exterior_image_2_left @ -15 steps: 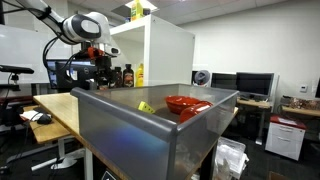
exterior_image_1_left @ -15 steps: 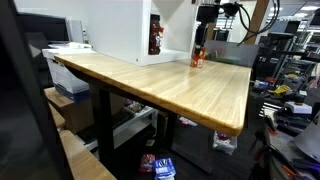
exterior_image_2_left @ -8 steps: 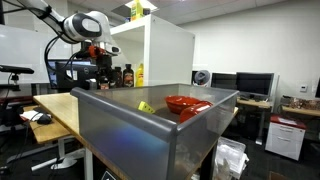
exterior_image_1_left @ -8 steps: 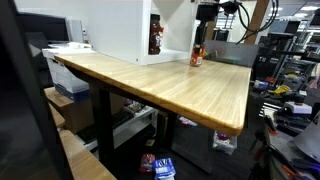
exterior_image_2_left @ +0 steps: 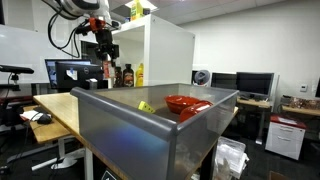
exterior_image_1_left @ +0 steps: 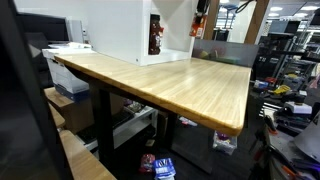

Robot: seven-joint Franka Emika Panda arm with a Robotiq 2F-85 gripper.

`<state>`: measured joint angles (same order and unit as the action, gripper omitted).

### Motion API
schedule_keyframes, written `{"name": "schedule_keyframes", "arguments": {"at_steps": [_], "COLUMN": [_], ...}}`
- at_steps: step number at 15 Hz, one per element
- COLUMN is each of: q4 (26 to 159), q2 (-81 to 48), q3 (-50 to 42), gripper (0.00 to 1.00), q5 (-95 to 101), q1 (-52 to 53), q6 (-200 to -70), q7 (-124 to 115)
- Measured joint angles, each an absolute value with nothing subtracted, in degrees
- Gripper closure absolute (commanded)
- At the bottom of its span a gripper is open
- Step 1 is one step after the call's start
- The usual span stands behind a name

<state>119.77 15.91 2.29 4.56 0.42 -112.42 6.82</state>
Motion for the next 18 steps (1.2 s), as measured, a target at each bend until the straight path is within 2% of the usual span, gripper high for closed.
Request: {"name": "schedule_keyframes", "arguments": {"at_steps": [7, 18], "q4": [109.12, 99.61], "q2": [15.9, 15.1], "q3": [1.32, 1.4], "gripper": [0.66, 0.66], "q5": [4.49, 4.43], "q1": [1.04, 1.96], "q6": [-95.61, -93.63], "q7": [9.7, 9.7]}}
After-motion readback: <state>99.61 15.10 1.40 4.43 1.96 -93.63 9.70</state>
